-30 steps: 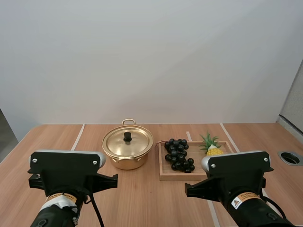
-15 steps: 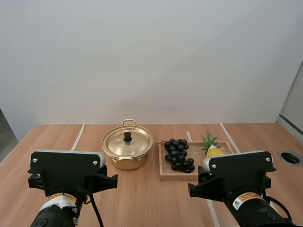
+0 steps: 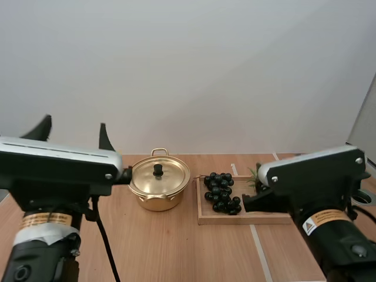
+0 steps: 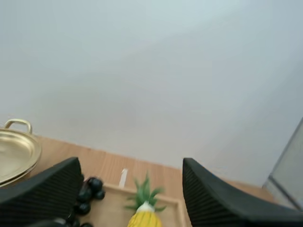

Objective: Open the pot, put the pineapple inside, and close it

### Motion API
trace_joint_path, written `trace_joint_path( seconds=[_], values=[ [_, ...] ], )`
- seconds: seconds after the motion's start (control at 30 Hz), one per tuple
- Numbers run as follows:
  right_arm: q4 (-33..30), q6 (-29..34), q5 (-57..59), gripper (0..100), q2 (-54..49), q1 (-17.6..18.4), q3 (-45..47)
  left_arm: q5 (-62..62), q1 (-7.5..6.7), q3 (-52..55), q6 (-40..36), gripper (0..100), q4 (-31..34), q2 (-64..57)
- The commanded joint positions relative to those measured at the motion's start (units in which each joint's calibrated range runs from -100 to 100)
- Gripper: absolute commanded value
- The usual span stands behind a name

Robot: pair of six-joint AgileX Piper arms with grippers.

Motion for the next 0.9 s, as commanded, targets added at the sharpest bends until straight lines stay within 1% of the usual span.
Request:
trace_joint_path(
  seconds=[0.0, 0.07, 0.17, 0.27, 0.33, 0.4, 0.47, 0.53, 0.6, 0.7, 0.77, 0.87],
  values=[
    [-4.63, -0.92, 3.80, 100, -0.26, -0.20, -6.60, -2.55, 0.09, -4.57, 0.10, 100, 0.05, -0.21],
    [-4.96, -0.92, 7.63, 100, -0.26, -0.20, -10.85, 2.06, 0.09, -8.45, -1.63, 100, 0.05, 0.32],
    [-4.96, -0.92, 7.50, 100, -0.26, -0.20, -14.86, 12.69, 0.09, -15.03, -5.35, 100, 0.05, 3.13],
    [-4.96, -0.92, 8.05, 100, -0.26, -0.20, -17.76, 20.17, 0.09, -21.26, -6.04, 100, -0.07, 9.98],
    [-4.96, -0.92, 10.56, 100, 0.32, -0.20, -19.01, 26.94, 0.09, -25.97, -5.20, 100, -0.07, 15.93],
    [-4.96, -0.92, 15.31, 100, 1.76, -0.20, -20.10, 37.84, -0.26, -31.48, -3.00, 100, -0.86, 22.91],
    [-4.96, -0.92, 19.73, 100, 2.90, -0.20, -20.40, 49.47, -0.85, -37.60, 1.55, 100, -4.08, 31.13],
    [-4.96, -1.05, 23.65, 100, 3.32, -0.20, -20.40, 60.59, -1.37, -43.27, 7.84, 100, -9.76, 39.08],
    [-4.96, -2.03, 27.40, 100, 3.32, -0.20, -20.40, 73.66, -1.72, -48.18, 14.15, 100, -16.87, 46.33],
    [-5.61, -2.16, 31.58, 100, 3.32, -0.20, -20.40, 90.40, -1.82, -53.61, 19.97, 100, -24.06, 55.29],
    [-6.10, -2.16, 33.69, 100, 3.32, -0.20, -20.40, 98.97, -1.82, -56.22, 21.29, 100, -25.75, 60.22],
    [-6.35, -2.16, 36.47, 100, 3.32, -0.20, -20.40, 107.28, -1.82, -59.02, 21.44, 100, -25.76, 66.82]
  ],
)
